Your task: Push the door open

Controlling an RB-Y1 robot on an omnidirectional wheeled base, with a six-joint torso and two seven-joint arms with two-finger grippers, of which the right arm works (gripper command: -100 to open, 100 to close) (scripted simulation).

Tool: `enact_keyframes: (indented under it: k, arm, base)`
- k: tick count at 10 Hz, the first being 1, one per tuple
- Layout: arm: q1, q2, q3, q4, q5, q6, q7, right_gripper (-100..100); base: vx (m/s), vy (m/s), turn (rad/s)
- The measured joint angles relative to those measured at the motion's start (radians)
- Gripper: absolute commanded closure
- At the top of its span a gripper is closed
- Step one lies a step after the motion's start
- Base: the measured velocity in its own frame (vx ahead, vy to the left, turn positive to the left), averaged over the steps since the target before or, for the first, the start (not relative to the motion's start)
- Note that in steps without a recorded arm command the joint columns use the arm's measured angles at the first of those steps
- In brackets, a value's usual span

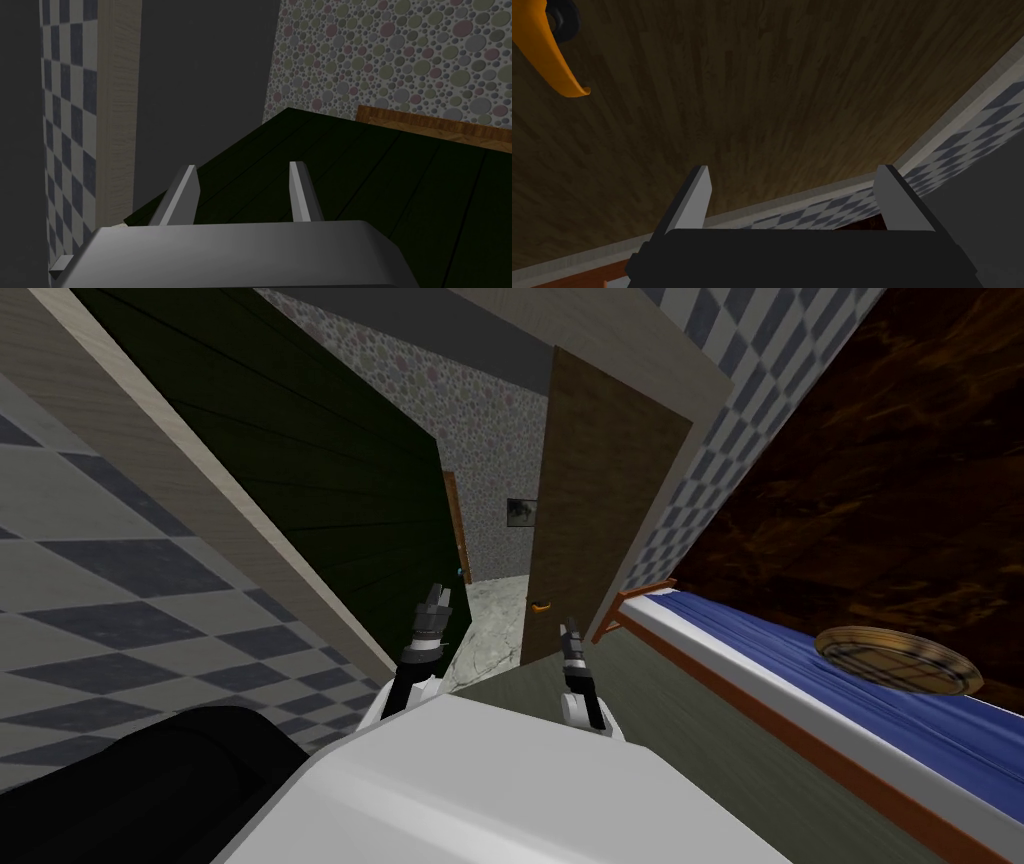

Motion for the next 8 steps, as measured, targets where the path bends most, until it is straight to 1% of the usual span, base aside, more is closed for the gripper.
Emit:
enact_keyframes:
  k: [1, 2, 4, 5, 6, 8]
  arm:
    - [-0.012, -0.001, 0.007, 0.031, 0.003, -0.004, -0.003, -100]
    - [-0.016, -0.001, 0.011, 0.046, 0.005, -0.002, -0.006, -100]
    - [-0.041, 0.001, 0.022, 0.114, 0.01, -0.015, -0.012, -100]
    - [-0.045, 0.0, 0.026, 0.135, 0.011, -0.017, -0.015, -100]
    - [-0.059, 0.006, 0.031, 0.167, 0.014, -0.017, -0.015, -100]
    - [-0.082, 0.014, 0.047, 0.232, 0.022, -0.028, -0.018, -100]
  base:
    - [0.033, -0.063, 0.034]
    - [0.06, -0.068, 0.047]
    - [0.059, -0.081, 0.064]
    - [0.044, -0.074, 0.035]
    - [0.054, -0.097, 0.1]
    - [0.058, -0.101, 0.051]
